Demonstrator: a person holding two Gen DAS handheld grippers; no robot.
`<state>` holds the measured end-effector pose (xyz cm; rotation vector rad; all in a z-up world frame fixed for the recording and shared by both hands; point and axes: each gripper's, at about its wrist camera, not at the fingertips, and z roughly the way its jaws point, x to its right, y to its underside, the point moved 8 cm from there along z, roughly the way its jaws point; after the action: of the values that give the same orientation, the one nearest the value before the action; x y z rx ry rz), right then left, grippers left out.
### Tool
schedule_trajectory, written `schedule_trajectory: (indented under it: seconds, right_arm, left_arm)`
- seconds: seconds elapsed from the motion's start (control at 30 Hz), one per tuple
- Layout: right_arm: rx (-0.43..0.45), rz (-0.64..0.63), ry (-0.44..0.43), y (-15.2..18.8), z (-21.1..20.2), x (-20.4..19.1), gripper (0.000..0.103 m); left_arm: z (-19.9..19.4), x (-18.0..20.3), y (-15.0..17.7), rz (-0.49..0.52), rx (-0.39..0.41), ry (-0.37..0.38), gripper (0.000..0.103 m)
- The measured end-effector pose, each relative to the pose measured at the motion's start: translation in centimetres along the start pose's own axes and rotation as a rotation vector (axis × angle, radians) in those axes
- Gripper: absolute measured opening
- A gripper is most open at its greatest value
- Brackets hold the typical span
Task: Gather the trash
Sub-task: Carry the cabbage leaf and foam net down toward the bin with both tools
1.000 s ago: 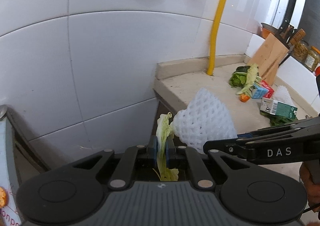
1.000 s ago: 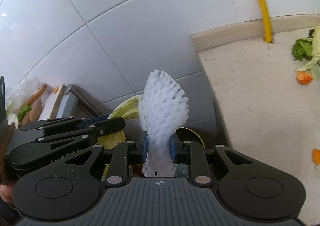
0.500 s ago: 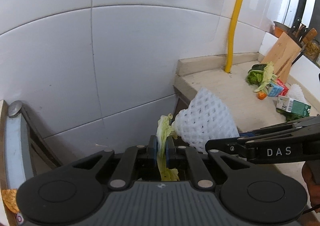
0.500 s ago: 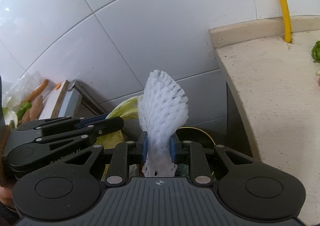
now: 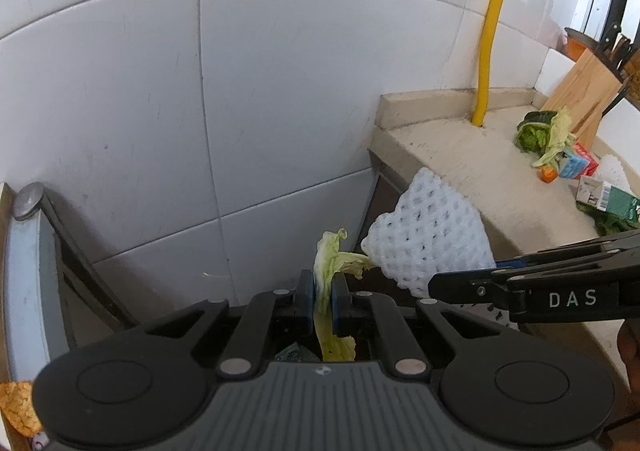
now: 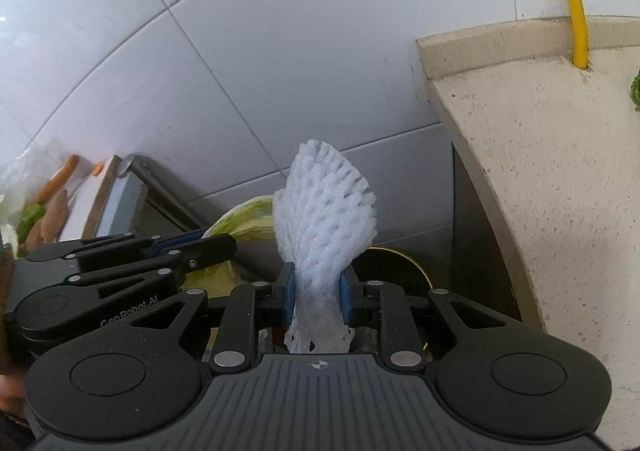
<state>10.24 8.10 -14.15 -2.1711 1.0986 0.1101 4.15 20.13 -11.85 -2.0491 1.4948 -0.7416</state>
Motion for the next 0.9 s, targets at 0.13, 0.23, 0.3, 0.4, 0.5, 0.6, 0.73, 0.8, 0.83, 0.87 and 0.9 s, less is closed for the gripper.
schedule_trajectory:
  seconds: [0.13, 0.23, 0.3, 0.4, 0.5, 0.6, 0.73, 0.8, 0.83, 0.87, 0.9]
  right_arm:
    - [-0.005, 0.008, 0.010, 0.0, 0.6, 0.2, 0.028]
    - [-0.008, 0.015, 0.017, 0.1, 0.9, 0.6, 0.028]
    - [-0.011, 0.021, 0.023, 0.1, 1.3, 0.9, 0.028]
    - [-0.017, 0.034, 0.032, 0.2, 1.8, 1.4, 0.028]
    - [-0.030, 0.041, 0.040, 0.3, 2.5, 1.7, 0.028]
    - [-0.044, 0.042, 0.043, 0.4, 3.3, 1.8, 0.028]
    - [-0.065, 0.042, 0.040, 0.8, 4.2, 1.7, 0.028]
    - [-0.076, 0.042, 0.043, 0.9, 4.7, 1.6, 0.028]
    - [-0.081, 0.043, 0.044, 1.0, 5.0, 1.7, 0.028]
    - [-0.086, 0.045, 0.045, 0.9, 5.3, 1.7, 0.028]
    - [-0.089, 0.046, 0.046, 0.9, 5.4, 1.8, 0.028]
  left_arm:
    - [0.7, -0.3, 0.5, 0.011, -0.023, -0.016, 0.004]
    - [1.4, -0.6, 0.7, 0.013, -0.041, -0.026, 0.004]
    - [1.8, -0.8, 0.9, 0.009, -0.056, -0.030, 0.004]
    - [2.4, -1.1, 1.1, 0.007, -0.077, -0.040, 0.004]
    - [2.9, -1.2, 1.3, 0.009, -0.090, -0.047, 0.004]
    - [3.4, -1.4, 1.6, 0.006, -0.109, -0.052, 0.005]
    - [4.0, -1.6, 1.7, 0.008, -0.131, -0.061, 0.005]
    - [4.3, -1.7, 1.7, 0.010, -0.138, -0.066, 0.005]
    - [4.4, -1.7, 1.7, 0.009, -0.141, -0.067, 0.005]
    - [4.7, -1.8, 1.7, 0.008, -0.146, -0.068, 0.005]
    - [4.8, -1.8, 1.7, 0.006, -0.150, -0.069, 0.005]
